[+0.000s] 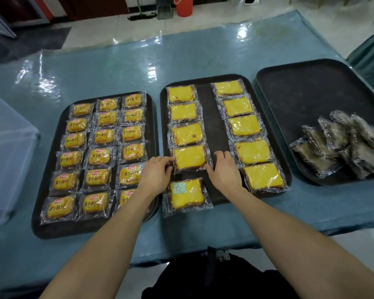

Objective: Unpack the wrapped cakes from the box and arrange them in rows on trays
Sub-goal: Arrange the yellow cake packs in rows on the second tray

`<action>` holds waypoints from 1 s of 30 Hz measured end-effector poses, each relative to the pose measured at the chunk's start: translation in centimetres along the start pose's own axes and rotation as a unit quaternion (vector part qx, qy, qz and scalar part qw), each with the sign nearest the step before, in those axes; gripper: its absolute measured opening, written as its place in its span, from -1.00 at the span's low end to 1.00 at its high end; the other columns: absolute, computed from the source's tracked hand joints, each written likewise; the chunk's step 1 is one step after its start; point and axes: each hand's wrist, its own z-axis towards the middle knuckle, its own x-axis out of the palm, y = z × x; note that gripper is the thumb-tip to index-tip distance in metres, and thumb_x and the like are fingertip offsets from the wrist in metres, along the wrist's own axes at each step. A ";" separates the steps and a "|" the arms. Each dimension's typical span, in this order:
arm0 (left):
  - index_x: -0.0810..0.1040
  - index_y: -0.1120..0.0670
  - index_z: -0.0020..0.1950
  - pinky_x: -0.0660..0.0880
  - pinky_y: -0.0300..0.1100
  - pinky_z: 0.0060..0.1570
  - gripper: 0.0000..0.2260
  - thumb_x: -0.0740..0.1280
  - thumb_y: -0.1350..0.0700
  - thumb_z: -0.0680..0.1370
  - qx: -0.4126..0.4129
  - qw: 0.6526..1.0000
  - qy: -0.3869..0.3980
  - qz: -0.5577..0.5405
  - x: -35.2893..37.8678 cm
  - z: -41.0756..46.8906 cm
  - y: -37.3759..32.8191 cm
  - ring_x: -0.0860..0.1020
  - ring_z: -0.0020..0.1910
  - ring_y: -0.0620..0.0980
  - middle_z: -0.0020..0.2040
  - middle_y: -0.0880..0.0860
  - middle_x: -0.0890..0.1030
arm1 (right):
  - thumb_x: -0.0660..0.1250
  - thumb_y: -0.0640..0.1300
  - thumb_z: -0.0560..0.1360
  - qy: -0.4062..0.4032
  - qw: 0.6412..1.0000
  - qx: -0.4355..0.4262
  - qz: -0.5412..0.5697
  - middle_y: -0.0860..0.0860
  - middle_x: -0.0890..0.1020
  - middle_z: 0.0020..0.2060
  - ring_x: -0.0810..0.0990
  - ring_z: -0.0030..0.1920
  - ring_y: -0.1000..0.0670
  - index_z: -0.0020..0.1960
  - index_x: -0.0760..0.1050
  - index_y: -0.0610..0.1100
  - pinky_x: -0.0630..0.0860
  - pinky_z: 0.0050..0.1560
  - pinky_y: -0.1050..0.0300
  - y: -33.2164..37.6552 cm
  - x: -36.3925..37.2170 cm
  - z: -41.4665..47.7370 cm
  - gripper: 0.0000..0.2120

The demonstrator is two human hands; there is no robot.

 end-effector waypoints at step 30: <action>0.52 -0.02 0.52 0.62 -0.05 0.21 -0.61 0.42 0.10 0.68 0.042 0.990 0.027 -0.135 -5.0 -6.1 -3.9 0.64 0.12 -0.09 0.15 -0.10 0.67 | 0.41 -0.07 0.64 0.007 0.931 0.183 0.316 -0.04 0.69 -0.03 0.69 -0.06 -0.07 0.13 0.53 -0.06 0.60 0.02 0.02 4.0 -1.2 -9.1 -0.88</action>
